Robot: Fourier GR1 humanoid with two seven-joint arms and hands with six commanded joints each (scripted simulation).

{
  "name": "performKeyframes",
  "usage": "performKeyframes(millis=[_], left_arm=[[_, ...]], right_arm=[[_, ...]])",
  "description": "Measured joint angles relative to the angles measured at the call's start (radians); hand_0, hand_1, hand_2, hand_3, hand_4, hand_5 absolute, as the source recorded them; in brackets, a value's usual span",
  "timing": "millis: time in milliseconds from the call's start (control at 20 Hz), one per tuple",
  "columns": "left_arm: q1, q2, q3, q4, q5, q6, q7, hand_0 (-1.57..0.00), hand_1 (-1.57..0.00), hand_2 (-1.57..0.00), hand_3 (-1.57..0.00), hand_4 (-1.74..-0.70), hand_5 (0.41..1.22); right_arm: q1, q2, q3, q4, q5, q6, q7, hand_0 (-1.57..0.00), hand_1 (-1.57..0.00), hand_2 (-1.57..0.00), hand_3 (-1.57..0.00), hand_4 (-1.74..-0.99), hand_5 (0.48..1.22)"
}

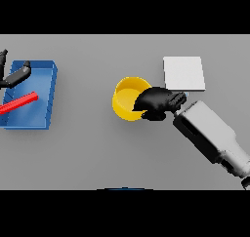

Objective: Pick up the red beaker and tilt it to pour out 1 green nut into yellow bowl. Pick up the yellow bowl and place it on the metallic measuring scale.

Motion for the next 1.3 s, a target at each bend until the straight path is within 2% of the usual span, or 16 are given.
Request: performKeyframes(millis=[50, 250, 400, 550, 700, 800, 900, 1100, 1250, 1300], left_arm=[[0.007, 0.002, -0.003, -0.007, 0.000, -0.001, -0.010, 0.00, 0.00, 0.00, 0.00, -0.80, 0.721], [-0.003, 0.006, 0.004, -0.001, 0.008, -0.010, 0.003, 0.00, 0.00, 0.00, 0.00, -0.80, 0.722], [-0.006, 0.007, 0.009, -0.007, 0.013, -0.009, 0.001, 0.00, 0.00, 0.00, 0.00, -0.81, 0.723], [-0.017, 0.012, 0.004, 0.004, 0.003, -0.023, 0.004, 0.00, 0.00, 0.00, 0.00, -0.80, 0.723], [-0.008, 0.019, 0.015, -0.011, 0.008, -0.006, -0.001, 0.00, 0.00, 0.00, 0.00, -0.81, 0.741], [0.006, 0.026, 0.011, -0.029, 0.007, -0.001, -0.002, 0.00, 0.00, 0.00, 0.00, -0.80, 0.737], [0.001, 0.032, 0.008, -0.030, 0.004, -0.007, 0.018, 0.00, 0.00, 0.00, 0.00, -0.80, 0.735], [0.010, 0.048, 0.004, -0.085, 0.009, 0.007, 0.074, 0.00, 0.00, 0.00, 0.00, -0.82, 0.759], [0.003, 0.035, 0.001, -0.079, 0.003, 0.016, 0.082, 0.00, 0.00, 0.00, 0.00, -0.83, 0.773], [0.010, 0.036, -0.001, -0.075, 0.004, 0.013, 0.088, 0.00, 0.00, 0.00, 0.00, -0.83, 0.774]], right_arm=[[-0.006, -0.004, -0.006, -0.016, -0.005, 0.011, 0.022, -1.55, -1.55, -1.51, -1.38, -1.731, 1.216], [-0.025, -0.054, -0.048, -0.121, -0.034, 0.076, 0.095, -1.56, -1.56, -1.54, -1.31, -1.724, 1.219], [-0.046, -0.058, -0.083, -0.137, -0.054, 0.095, 0.149, -1.57, -1.57, -1.56, -1.25, -1.720, 1.219], [-0.056, -0.093, -0.097, -0.142, -0.063, 0.098, 0.127, -1.57, -1.57, -1.56, -1.24, -1.719, 1.220], [-0.100, -0.127, -0.109, -0.107, -0.038, 0.059, 0.096, -1.57, -1.57, -1.57, -1.33, -1.720, 1.221], [-0.102, -0.140, -0.127, -0.071, -0.028, 0.031, 0.109, -1.57, -1.57, -1.57, -1.27, -1.719, 1.221], [-0.123, -0.163, -0.151, -0.023, -0.023, -0.003, 0.091, -1.57, -1.57, -1.57, -1.24, -1.720, 1.221], [-0.146, -0.181, -0.188, 0.113, -0.028, -0.044, 0.075, -1.57, -1.57, -1.57, -1.20, -1.720, 1.221], [-0.154, -0.183, -0.200, 0.207, -0.011, -0.104, 0.062, -1.57, -1.57, -1.57, -1.17, -1.720, 1.221], [-0.153, -0.198, -0.200, 0.239, -0.006, -0.118, 0.026, -1.57, -1.57, -1.57, -1.17, -1.720, 1.221]])
